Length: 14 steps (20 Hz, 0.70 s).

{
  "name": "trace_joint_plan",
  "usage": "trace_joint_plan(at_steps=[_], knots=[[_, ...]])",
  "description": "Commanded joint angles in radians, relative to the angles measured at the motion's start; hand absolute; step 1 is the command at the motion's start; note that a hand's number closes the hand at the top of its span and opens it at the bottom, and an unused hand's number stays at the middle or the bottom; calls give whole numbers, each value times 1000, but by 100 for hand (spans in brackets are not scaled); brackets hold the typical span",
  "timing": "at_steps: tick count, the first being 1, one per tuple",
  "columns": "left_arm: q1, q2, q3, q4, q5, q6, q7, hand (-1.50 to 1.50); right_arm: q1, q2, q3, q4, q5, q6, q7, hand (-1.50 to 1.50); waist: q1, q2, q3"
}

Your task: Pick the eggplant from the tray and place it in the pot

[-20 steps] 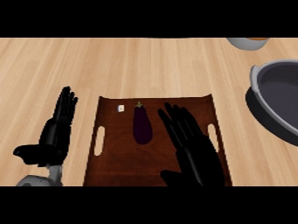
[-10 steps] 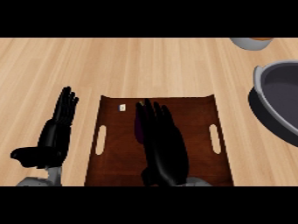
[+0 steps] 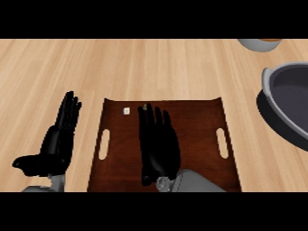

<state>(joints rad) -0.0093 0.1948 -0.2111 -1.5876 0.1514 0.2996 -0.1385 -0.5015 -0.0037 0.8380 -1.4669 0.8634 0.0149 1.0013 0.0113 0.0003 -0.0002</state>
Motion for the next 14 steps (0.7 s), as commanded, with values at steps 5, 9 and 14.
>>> trace_joint_plan(at_steps=[5,9,14], knots=[[-7,-30,41,13,-27,-26,10,0,34,4,-35,99,-2,-60,-98,-150,-7,0,0],[-4,-49,45,21,-35,-31,2,0,-90,4,5,256,-70,-172,-71,-150,0,1,0],[-49,-61,67,17,-49,-41,41,0,-114,4,9,319,-107,-181,-92,-150,0,1,0]])
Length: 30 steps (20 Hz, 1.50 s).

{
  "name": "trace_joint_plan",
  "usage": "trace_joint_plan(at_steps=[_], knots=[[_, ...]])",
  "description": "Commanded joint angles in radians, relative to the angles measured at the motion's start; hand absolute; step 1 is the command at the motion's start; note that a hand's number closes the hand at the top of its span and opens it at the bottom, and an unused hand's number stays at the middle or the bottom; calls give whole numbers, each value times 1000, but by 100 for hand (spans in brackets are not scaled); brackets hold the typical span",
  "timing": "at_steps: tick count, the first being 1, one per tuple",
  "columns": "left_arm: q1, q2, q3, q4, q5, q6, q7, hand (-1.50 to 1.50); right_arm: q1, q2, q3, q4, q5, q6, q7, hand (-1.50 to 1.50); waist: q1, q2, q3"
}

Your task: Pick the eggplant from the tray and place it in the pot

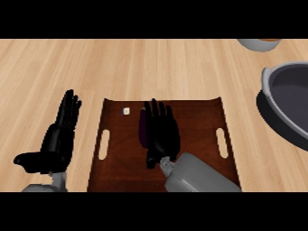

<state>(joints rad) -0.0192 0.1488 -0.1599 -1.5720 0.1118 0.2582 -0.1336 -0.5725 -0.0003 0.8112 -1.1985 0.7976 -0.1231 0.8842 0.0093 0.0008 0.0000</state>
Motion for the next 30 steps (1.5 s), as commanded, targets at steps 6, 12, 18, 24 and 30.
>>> trace_joint_plan(at_steps=[6,12,18,24,30], knots=[[-14,-56,5,47,-45,1,-25,0,18,0,-22,146,-5,-94,-158,-150,-4,1,0],[52,-31,8,-6,-44,-35,-38,0,-36,0,46,84,131,-158,-73,150,-5,-2,0],[26,-67,17,51,-58,-31,-53,0,-81,0,63,170,121,-223,-93,150,1,0,0],[-40,-46,62,31,-44,-33,31,0,-142,-7,-65,182,185,-196,-77,150,-8,0,0],[-7,-63,19,-2,-56,-39,10,0,-280,-143,-363,393,-3,-119,-20,150,11,9,1]])
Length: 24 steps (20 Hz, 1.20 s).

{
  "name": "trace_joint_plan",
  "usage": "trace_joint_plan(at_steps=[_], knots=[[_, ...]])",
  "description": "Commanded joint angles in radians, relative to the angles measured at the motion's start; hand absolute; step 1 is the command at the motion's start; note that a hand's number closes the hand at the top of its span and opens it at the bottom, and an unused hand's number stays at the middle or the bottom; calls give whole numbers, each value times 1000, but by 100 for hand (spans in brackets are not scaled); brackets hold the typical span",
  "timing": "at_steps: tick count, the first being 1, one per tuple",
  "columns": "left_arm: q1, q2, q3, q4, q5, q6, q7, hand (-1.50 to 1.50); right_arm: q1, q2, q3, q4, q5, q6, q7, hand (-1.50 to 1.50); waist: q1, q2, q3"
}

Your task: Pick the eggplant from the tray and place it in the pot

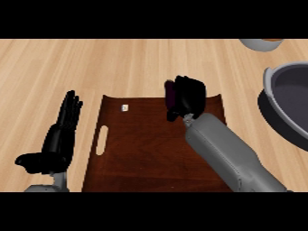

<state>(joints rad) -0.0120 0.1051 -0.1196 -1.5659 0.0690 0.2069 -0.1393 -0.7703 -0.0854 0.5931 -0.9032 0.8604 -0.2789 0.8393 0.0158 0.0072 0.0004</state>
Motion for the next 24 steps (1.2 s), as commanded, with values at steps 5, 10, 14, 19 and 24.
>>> trace_joint_plan(at_steps=[5,10,14,19,24], knots=[[-2,28,18,-37,35,-48,43,0,-243,-56,-183,262,50,-101,40,150,17,0,0],[-54,6,28,10,-7,4,46,0,-324,-28,-138,202,193,-116,192,150,-9,-7,-1],[11,10,13,-33,-2,-21,27,0,-328,-49,-133,168,279,-22,328,150,-14,-12,-1],[41,12,20,-53,-2,-18,28,0,-315,-126,-196,129,320,-1,363,150,-17,-13,-1],[61,-29,-4,-24,-37,18,-7,0,-222,-199,-246,12,341,24,377,150,-34,-17,-1]])
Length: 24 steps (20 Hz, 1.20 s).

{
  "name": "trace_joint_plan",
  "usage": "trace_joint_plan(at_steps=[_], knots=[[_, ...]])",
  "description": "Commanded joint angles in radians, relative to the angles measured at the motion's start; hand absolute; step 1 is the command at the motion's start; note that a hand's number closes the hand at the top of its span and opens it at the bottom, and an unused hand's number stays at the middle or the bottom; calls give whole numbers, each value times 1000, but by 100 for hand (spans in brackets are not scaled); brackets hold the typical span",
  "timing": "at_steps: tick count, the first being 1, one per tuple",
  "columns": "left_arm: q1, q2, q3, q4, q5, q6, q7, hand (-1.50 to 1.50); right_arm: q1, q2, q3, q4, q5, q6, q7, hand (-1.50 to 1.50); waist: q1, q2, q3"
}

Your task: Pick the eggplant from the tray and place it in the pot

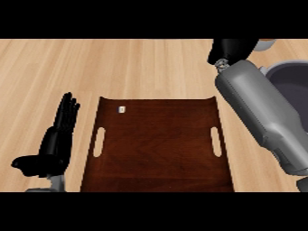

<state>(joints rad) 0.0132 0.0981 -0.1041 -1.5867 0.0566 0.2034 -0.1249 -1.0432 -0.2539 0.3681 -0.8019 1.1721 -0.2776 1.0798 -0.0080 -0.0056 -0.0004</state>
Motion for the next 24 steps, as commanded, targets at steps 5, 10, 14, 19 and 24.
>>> trace_joint_plan(at_steps=[5,10,14,19,24], knots=[[-17,5,16,0,-11,7,22,0,120,-134,-106,-157,13,85,78,150,-8,0,0],[-28,0,40,33,14,-16,-12,0,272,-247,-181,-257,-2,57,-13,150,-8,2,0],[-37,24,59,-19,14,-19,34,0,393,-318,-250,-378,-47,80,-60,150,-8,1,0],[-9,-19,12,2,-11,-16,13,0,461,-371,-378,-303,-165,44,-241,150,5,5,0],[-33,-13,23,-12,-16,-18,17,0,506,-333,-432,-167,-235,4,-359,150,15,9,1]])
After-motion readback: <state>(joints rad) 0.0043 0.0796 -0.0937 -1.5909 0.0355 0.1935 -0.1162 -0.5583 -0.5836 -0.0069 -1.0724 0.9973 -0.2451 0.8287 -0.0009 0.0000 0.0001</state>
